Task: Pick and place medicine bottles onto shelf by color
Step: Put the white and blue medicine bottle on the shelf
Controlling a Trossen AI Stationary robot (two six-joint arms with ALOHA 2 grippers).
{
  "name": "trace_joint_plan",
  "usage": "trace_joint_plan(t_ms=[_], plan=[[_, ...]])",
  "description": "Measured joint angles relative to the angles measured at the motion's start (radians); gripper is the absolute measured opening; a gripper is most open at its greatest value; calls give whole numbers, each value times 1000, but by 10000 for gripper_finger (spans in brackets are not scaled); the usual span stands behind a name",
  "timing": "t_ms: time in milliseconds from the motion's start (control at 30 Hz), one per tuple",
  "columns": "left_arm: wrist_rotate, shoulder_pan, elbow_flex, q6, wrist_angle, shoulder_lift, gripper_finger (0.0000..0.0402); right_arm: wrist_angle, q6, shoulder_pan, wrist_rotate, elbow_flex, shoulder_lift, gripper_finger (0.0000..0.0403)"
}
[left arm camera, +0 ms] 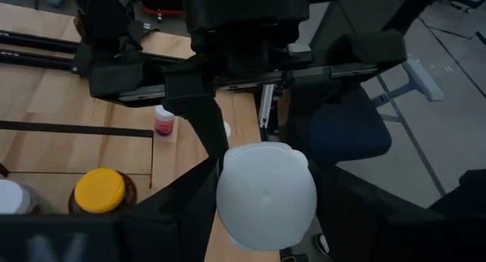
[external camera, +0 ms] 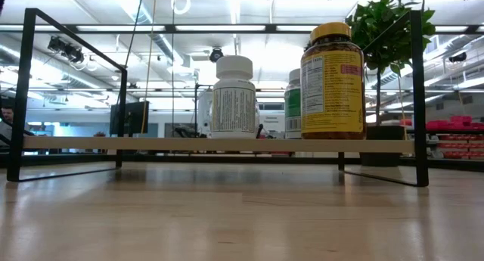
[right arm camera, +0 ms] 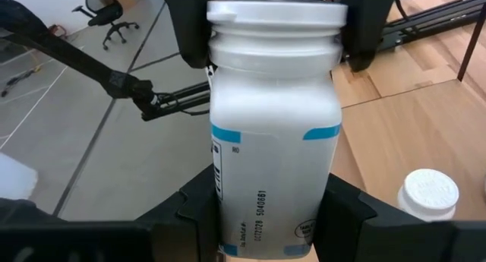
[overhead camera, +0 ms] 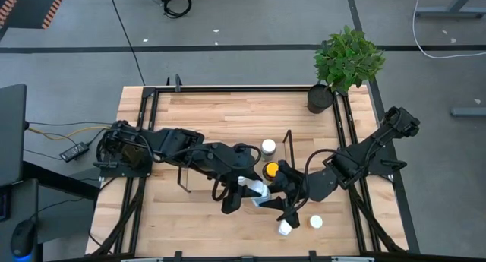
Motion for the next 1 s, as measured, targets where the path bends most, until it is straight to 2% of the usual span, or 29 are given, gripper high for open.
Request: trace_joint_plan(t_ms=[267, 500, 700, 1000], plan=[[73, 2, 2, -23, 3, 27, 191, -3, 10, 1, -17, -2, 0, 161], [84, 1, 2, -25, 2, 33, 196, -2, 5, 1, -22, -3, 2, 161], [89, 4, 1, -24, 0, 34, 181, -4, 17, 1, -23, -3, 2, 161], [92, 10, 0, -2, -4, 35, 190, -9, 24, 0, -37, -3, 2, 161]])
